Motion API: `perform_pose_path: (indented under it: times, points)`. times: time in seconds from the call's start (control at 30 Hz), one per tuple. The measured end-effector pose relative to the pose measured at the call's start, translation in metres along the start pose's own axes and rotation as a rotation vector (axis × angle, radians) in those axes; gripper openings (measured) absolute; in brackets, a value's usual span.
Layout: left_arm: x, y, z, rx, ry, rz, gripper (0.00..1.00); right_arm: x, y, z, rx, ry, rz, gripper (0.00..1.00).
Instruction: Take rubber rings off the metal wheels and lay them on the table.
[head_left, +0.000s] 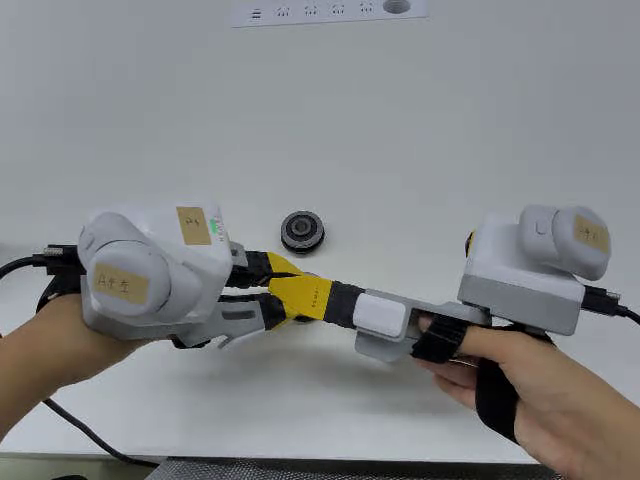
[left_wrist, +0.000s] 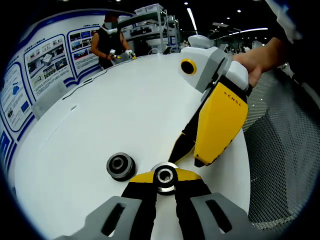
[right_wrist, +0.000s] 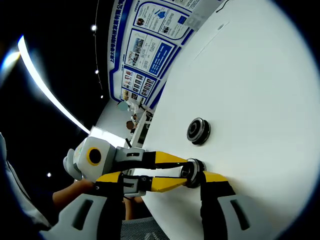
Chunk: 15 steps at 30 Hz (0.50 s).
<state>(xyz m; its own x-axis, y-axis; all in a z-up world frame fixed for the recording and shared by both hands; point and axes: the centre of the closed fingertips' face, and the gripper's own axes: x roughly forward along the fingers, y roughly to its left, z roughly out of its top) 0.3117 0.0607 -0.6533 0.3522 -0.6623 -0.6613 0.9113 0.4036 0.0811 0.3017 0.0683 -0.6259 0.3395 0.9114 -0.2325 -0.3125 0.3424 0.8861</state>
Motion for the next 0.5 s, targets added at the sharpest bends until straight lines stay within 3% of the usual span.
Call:
perform_pose_path:
  times: [0.13,0.2,0.5]
  points:
    - [-0.0003,0.0000,0.0000,0.001,0.002,-0.001,0.13,0.0006,-0.0034,-0.0013,-0.004,0.004,-0.003,0.59]
    - [-0.0003,-0.0001,0.0000,0.002,0.002,-0.002,0.13,-0.0002,-0.0008,0.0003,0.026,-0.009,0.011,0.61]
    - [-0.0004,-0.0003,0.0000,-0.001,0.001,-0.003,0.13,-0.0023,-0.0017,-0.0005,0.023,-0.004,0.013,0.60]
